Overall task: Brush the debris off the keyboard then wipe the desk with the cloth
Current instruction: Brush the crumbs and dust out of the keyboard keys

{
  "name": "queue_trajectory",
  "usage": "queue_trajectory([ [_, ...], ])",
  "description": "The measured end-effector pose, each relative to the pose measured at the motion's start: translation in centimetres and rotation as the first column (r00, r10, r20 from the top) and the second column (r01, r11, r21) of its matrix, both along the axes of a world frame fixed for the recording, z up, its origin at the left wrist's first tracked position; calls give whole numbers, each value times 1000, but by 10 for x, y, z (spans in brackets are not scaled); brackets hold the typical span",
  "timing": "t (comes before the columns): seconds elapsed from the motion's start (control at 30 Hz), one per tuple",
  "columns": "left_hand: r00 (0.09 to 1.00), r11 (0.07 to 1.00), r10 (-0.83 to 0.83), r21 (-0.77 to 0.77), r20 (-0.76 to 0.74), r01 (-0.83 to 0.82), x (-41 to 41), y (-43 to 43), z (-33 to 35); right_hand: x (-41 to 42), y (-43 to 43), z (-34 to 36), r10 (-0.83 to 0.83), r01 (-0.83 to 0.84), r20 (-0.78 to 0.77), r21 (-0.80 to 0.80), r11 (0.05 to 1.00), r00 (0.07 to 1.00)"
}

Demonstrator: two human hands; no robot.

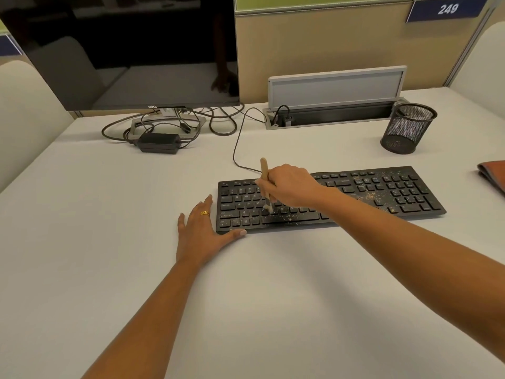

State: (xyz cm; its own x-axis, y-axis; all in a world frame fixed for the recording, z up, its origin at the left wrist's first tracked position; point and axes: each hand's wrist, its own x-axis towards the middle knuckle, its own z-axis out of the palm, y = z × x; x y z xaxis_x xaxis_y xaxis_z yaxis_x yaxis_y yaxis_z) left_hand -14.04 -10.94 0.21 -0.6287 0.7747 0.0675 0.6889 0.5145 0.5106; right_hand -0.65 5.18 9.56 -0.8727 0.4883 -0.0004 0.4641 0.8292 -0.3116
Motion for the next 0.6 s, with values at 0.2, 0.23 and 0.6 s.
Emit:
queue_trajectory([
  [0.2, 1000, 1000, -5, 13, 16, 5, 0, -1, 1, -8, 3, -2, -162, 156, -176, -49, 987, 971],
  [0.23, 1000, 1000, -5, 13, 18, 5, -1, -1, 0, -8, 2, -4, -175, 167, -182, -60, 984, 968],
  [0.6, 1000, 1000, -3, 10, 7, 3, -1, -1, 0, -11, 0, 0, -153, 140, -140, -102, 985, 978],
])
